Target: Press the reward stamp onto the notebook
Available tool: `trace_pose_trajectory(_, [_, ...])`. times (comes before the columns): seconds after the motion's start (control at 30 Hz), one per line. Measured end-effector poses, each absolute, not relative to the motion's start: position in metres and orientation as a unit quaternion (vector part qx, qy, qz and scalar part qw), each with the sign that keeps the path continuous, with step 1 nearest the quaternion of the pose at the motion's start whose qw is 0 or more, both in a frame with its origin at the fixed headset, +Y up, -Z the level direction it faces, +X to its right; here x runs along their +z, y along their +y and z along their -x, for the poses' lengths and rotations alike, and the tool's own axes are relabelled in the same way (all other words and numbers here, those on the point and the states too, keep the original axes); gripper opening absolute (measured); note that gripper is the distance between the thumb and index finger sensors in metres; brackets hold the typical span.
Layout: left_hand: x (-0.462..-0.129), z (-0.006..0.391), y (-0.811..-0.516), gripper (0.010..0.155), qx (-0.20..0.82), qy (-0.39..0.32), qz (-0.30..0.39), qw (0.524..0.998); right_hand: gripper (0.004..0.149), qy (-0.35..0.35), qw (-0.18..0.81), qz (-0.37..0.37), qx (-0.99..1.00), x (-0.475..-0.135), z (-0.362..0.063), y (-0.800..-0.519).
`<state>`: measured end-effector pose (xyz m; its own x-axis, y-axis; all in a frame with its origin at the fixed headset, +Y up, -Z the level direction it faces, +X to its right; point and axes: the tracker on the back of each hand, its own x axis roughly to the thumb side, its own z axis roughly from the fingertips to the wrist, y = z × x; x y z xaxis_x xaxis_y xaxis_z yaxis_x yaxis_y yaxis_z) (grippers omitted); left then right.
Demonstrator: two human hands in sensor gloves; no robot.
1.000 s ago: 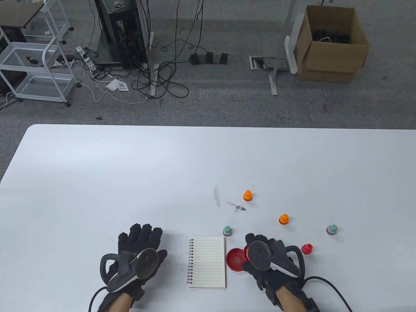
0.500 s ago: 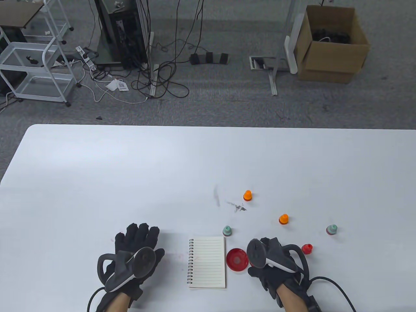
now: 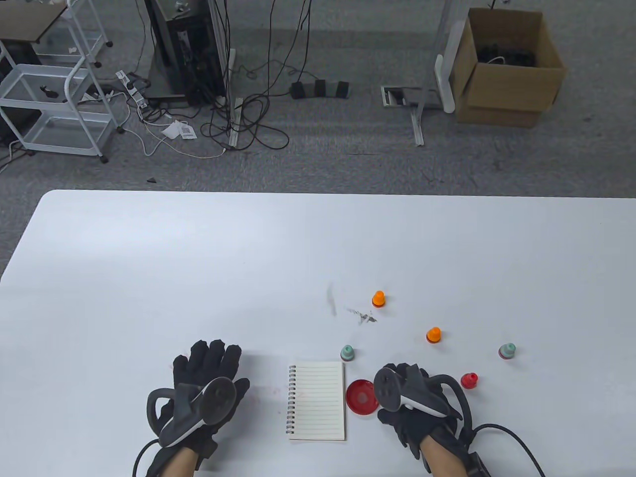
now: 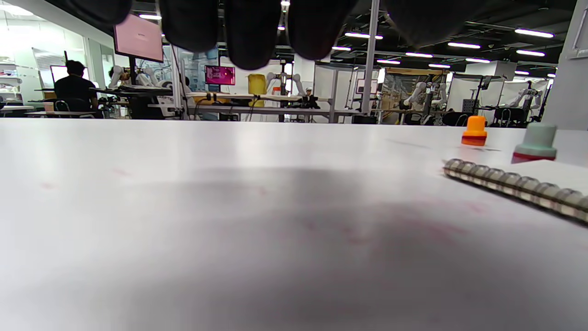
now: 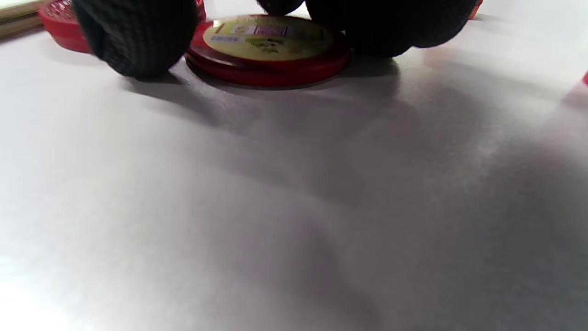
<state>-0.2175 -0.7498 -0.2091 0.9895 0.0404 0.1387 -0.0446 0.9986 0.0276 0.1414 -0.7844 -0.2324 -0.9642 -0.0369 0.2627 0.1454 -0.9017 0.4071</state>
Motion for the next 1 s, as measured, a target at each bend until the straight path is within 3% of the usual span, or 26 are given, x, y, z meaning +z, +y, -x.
trace_pose_trajectory(0.3, [-0.209, 0.218, -0.749, 0.071, 0.026, -0.067, -0.015, 0.997, 0.084, -0.204, 0.048, 0.129, -0.969, -0.233, -0.142, -0.783])
trace_pose_trajectory(0.5, [-0.21, 0.219, -0.75, 0.071, 0.028, -0.068, -0.014, 0.997, 0.085, -0.172, 0.023, 0.121, -0.977, -0.23, -0.151, -0.766])
trace_pose_trajectory(0.77, [-0.21, 0.219, -0.749, 0.07, 0.03, -0.069, -0.015, 0.997, 0.081, -0.094, -0.053, 0.088, -0.99, -0.225, -0.19, -0.73])
trace_pose_trajectory(1.0, [-0.21, 0.218, -0.749, 0.07, 0.029, -0.071, -0.015, 0.997, 0.071, -0.034, -0.106, 0.027, -0.993, -0.223, -0.236, -0.714])
